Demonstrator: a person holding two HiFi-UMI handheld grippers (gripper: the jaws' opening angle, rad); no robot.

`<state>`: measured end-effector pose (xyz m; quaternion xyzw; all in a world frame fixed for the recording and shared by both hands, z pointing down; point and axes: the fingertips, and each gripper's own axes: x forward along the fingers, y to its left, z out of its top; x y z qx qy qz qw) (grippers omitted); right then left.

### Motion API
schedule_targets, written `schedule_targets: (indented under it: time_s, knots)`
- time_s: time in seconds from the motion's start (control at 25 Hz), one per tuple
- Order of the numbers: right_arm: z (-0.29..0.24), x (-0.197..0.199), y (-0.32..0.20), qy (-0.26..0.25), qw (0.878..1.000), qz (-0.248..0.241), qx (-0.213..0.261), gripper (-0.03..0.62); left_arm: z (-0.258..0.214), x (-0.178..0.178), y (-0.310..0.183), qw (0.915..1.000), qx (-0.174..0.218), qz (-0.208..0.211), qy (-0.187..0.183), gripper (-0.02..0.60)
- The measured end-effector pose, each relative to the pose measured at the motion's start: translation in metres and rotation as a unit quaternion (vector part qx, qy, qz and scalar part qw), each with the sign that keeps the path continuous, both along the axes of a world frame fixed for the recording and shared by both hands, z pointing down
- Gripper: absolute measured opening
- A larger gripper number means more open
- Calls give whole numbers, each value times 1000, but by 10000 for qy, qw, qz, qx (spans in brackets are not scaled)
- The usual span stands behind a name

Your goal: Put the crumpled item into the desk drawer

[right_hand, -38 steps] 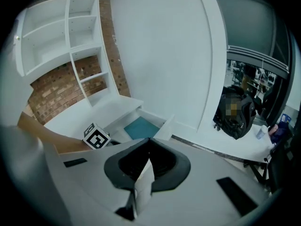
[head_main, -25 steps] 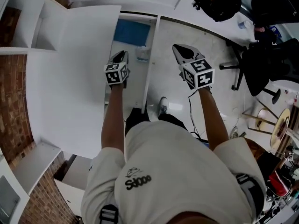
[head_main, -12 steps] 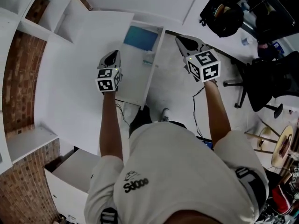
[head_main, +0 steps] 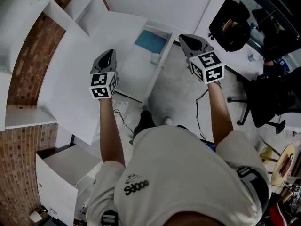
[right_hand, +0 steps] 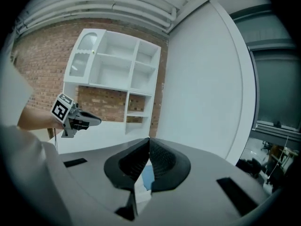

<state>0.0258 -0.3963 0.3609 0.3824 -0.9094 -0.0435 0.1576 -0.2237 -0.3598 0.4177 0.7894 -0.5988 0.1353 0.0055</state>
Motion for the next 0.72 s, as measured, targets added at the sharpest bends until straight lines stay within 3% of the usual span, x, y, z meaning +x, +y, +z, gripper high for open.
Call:
schedule_targets:
  time_s: [0.32, 0.56, 0.72]
  knots:
    - [-21, 8, 55, 169, 9988, -315, 334, 6, -35, 19, 69, 9986, 322, -151, -395, 18]
    - [-40, 16, 82, 167, 9972, -406, 599, 6, -61, 42, 101, 9969, 482, 29, -628, 18]
    - [-51, 17, 98, 190, 9956, -482, 783, 6, -92, 48, 119, 9951, 835, -17, -537, 18]
